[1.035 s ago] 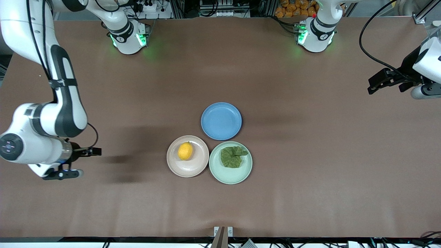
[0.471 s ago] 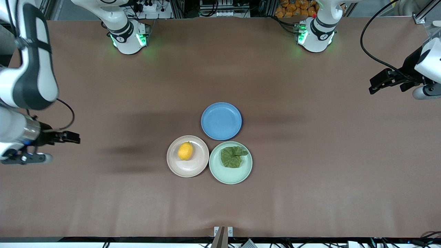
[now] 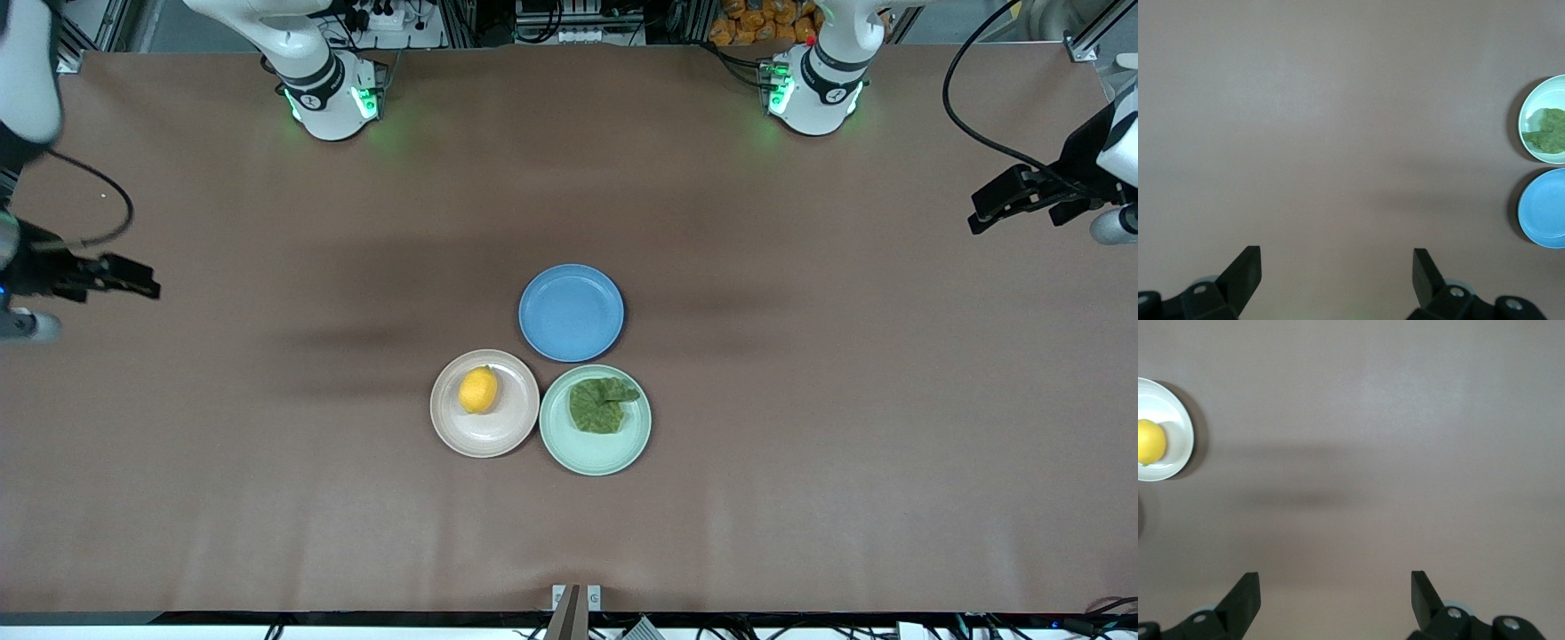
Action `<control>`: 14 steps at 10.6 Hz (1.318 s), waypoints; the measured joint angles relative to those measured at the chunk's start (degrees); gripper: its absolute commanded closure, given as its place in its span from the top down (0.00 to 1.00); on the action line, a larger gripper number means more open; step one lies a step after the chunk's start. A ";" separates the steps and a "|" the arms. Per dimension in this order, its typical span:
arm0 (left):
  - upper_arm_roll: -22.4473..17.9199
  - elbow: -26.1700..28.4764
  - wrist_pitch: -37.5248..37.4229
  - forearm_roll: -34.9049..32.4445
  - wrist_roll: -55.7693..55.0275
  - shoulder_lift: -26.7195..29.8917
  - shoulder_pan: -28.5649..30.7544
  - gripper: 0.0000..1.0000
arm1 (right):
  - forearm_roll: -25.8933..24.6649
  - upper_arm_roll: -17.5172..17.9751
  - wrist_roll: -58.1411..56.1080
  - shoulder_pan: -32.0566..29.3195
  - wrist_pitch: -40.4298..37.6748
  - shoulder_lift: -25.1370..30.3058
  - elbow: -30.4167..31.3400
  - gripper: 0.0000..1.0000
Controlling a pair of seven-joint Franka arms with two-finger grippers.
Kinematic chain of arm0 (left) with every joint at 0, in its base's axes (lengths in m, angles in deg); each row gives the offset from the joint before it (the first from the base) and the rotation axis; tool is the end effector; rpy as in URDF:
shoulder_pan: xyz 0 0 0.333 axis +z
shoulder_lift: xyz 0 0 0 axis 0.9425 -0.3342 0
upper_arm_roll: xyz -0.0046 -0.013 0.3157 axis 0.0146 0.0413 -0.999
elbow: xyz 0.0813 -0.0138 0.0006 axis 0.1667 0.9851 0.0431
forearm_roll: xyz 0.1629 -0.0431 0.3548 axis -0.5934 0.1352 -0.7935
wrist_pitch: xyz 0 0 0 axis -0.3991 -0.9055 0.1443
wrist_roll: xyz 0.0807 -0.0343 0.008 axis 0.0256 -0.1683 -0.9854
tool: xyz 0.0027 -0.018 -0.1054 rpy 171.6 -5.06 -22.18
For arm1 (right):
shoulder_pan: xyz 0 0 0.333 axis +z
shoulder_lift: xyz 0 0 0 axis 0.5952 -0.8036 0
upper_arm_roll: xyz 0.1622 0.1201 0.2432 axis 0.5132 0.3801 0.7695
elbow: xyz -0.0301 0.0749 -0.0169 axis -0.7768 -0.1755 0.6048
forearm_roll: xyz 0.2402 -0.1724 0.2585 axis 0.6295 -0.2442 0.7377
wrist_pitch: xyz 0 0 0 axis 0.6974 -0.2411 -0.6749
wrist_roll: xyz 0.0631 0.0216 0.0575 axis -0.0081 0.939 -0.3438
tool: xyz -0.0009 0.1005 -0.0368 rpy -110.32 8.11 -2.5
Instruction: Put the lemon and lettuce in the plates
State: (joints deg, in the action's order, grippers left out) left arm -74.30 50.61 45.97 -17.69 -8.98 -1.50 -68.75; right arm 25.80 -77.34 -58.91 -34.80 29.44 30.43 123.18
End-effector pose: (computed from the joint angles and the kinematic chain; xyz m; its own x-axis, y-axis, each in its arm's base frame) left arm 0.5444 -0.0394 0.6437 0.9949 0.1005 0.0078 0.1005 -0.9949 0.0009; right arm 0.5989 -0.0390 0.5638 0.9956 0.0326 -0.0880 0.0319 -0.9994 -0.0096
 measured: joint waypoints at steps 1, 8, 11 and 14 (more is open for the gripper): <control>-0.02 -0.04 -0.19 -0.05 0.00 0.25 0.01 1.00 | 0.00 -0.01 0.00 -0.04 -2.05 2.36 0.03 1.00; -0.04 -0.83 -0.22 -0.10 0.00 0.44 0.07 1.00 | -0.02 0.43 0.00 -0.32 -10.83 7.54 -0.38 1.00; 0.39 -0.85 -1.02 -0.10 0.00 0.44 -0.05 1.00 | -0.02 0.90 0.00 -0.16 -10.41 7.56 0.17 1.00; 0.69 -0.85 -1.79 -0.10 0.00 0.44 -0.09 1.00 | -0.02 1.32 0.00 0.47 -7.87 7.61 1.21 1.00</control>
State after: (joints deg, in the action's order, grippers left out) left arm -73.61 49.76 44.18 -17.79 -8.98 -1.06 -68.85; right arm 25.78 -76.02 -58.91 -34.33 21.56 38.03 124.39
